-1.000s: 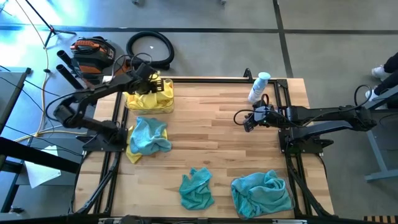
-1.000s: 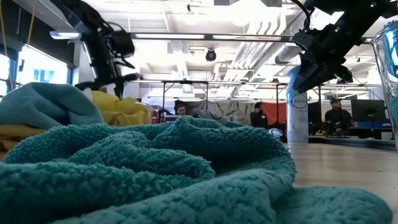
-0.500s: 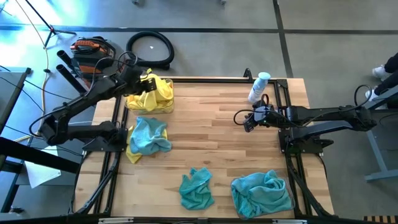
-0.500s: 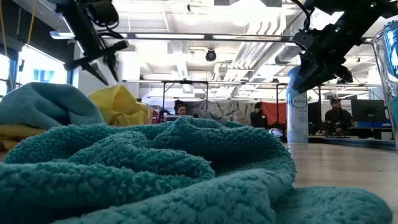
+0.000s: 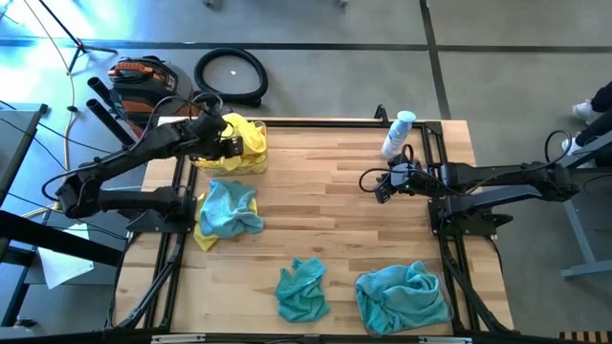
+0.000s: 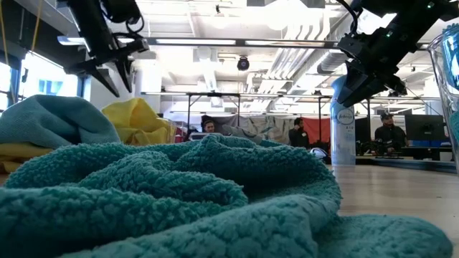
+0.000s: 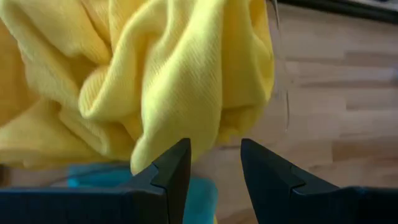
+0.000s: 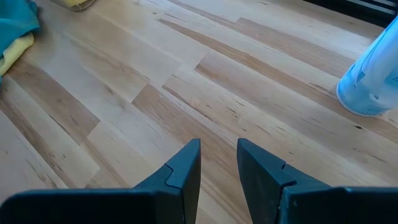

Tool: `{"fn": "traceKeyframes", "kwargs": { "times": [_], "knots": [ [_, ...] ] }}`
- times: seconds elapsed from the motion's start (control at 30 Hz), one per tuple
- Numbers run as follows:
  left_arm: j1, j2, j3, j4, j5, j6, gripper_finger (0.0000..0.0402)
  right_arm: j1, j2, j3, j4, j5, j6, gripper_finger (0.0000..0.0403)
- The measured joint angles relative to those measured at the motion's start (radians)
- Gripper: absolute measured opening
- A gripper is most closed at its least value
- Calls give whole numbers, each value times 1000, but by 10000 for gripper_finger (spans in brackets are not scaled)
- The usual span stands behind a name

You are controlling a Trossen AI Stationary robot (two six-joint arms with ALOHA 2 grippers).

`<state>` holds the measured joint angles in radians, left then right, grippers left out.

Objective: Sort microfiber towel by color & place in baskets
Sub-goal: Put the blue towel into the bottom transparent bin

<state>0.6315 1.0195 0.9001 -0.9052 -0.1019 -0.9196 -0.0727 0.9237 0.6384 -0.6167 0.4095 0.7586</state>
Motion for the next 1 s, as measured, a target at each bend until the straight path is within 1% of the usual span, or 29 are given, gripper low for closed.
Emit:
{"fn": "traceKeyframes", "kwargs": {
  "times": [0.23,0.47,0.63,0.77,1.0],
  "knots": [
    [-197,35,100,-77,-131,-93,114,0,0,0,0,-3,0,99],
    [-342,96,209,-128,-176,-155,96,0,0,0,0,-54,-18,99],
    [-467,168,279,-208,-226,-253,86,1,0,0,0,-105,-32,99],
    [-558,232,330,-263,-236,-319,81,1,0,0,0,-133,-77,99],
    [-694,323,378,-347,-217,-379,78,1,0,0,0,-130,-108,99]
  ]
}}
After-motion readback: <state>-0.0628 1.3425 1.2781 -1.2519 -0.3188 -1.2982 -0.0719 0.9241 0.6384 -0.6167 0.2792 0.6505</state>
